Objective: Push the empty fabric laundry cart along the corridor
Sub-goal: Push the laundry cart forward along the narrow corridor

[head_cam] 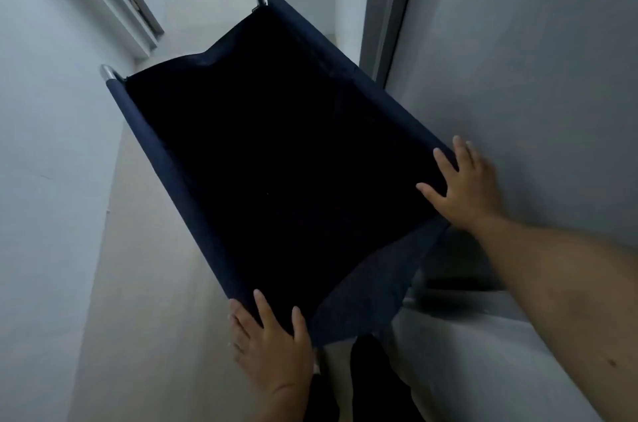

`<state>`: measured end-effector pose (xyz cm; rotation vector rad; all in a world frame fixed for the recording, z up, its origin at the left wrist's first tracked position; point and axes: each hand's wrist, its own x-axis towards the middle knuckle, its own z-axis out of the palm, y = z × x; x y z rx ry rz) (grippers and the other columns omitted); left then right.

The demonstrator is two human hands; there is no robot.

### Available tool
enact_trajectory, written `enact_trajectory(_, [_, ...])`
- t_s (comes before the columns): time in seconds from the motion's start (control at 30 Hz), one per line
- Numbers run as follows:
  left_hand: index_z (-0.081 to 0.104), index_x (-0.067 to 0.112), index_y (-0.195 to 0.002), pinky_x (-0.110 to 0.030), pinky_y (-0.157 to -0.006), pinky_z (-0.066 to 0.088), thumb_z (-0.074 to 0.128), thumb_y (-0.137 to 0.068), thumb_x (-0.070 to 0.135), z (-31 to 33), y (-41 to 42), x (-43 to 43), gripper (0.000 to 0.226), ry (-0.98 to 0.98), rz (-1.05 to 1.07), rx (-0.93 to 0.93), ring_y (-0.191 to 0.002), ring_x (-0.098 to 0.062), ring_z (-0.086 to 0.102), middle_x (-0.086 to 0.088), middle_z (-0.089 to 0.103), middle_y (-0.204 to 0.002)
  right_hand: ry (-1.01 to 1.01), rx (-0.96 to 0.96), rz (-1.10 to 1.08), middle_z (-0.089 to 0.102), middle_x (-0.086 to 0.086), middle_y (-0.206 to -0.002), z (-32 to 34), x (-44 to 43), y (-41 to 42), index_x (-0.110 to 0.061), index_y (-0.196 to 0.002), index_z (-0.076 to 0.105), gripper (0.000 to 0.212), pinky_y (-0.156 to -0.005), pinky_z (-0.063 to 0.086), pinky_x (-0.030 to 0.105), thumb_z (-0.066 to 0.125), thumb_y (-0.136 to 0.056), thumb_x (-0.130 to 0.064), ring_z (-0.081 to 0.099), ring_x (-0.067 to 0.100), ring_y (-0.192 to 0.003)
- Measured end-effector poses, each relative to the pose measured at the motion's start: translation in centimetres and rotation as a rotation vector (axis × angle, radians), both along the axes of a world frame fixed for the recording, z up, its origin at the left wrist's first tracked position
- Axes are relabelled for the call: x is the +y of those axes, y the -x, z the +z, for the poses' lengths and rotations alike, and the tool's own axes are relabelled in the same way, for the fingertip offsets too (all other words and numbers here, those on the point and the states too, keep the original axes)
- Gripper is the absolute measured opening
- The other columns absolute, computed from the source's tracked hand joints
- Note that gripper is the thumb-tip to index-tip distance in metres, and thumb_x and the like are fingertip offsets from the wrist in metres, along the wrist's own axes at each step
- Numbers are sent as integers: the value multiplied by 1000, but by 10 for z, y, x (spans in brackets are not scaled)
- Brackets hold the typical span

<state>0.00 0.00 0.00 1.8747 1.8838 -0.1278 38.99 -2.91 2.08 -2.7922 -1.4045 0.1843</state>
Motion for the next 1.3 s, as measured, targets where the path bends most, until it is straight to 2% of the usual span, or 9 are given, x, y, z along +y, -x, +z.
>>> enact_trajectory(0.1, [40, 14, -150, -66, -107, 34, 71, -85, 37, -6, -5, 5, 75, 22, 65, -42, -145, -48, 30, -24, 21, -163, 20, -28, -11, 13, 17, -168, -7, 11, -23, -19, -156, 32, 81, -118, 23, 57, 48, -91, -65, 14, 40, -153])
enact_trajectory(0.17, [46, 13, -144, -69, -98, 41, 74, -82, 30, -13, -3, 9, 71, 24, 64, -49, -136, -53, 40, -27, 28, -159, 42, -28, 2, 13, 17, -168, -13, 15, -32, -20, -157, 30, 82, -117, 25, 56, 50, -91, -64, 13, 39, -154])
enact_trajectory(0.27, [45, 15, -142, -66, -90, 47, 71, -84, 27, -24, 3, 15, 65, -61, 46, -43, -128, -53, 48, -24, 28, -159, 65, 4, 49, 13, 16, -169, -25, 18, -36, -19, -158, 26, 81, -115, 31, 55, 54, -93, -58, 15, 39, -154])
enact_trajectory(0.47, [49, 12, -141, -62, -84, 52, 64, -88, 17, -29, 18, 28, 55, -107, -7, -48, -123, -53, 52, -24, 27, -160, -44, 46, 60, 31, 23, -161, -37, 24, -27, -10, -153, 38, 74, -94, 49, 62, 70, -91, -35, 35, 46, -145])
enact_trajectory(0.6, [53, 11, -139, -61, -84, 53, 51, -94, 32, -26, 33, 34, 49, -162, -42, -1, -124, -52, 52, -24, 29, -160, -113, 58, 64, 39, 27, -156, -44, 24, -10, -5, -148, 45, 74, -84, 54, 63, 77, -86, -30, 44, 51, -138])
enact_trajectory(0.67, [54, 11, -138, -60, -85, 53, 45, -93, 39, -23, 42, 36, 55, -200, -55, 28, -124, -51, 53, -24, 30, -160, -132, 51, 66, 41, 27, -155, -47, 23, 0, -5, -147, 47, 70, -79, 57, 62, 71, -90, -36, 47, 51, -135])
enact_trajectory(0.8, [58, 9, -135, -61, -83, 54, 43, -91, 45, -18, 57, 42, 59, -237, -63, 71, -120, -54, 55, -25, 33, -158, -122, 41, 79, 43, 26, -154, -51, 20, 18, -7, -147, 46, 72, -76, 57, 58, 44, -90, -52, 51, 50, -131])
enact_trajectory(0.93, [60, 9, -133, -61, -81, 55, 44, -88, 49, -16, 73, 47, 62, -270, -81, 104, -118, -54, 56, -25, 35, -157, -107, 41, 67, 46, 27, -151, -49, 18, 40, -5, -145, 50, 72, -71, 59, 55, 44, -91, -52, 56, 51, -126])
enact_trajectory(1.3, [58, 10, -136, -62, -84, 54, 43, -89, 50, -28, 141, 67, 63, -367, -132, 137, -122, -53, 53, -21, 31, -160, -46, 92, 17, 44, 25, -153, -40, 11, 111, -5, -146, 49, 71, -72, 58, 52, 42, -89, -49, 53, 49, -129])
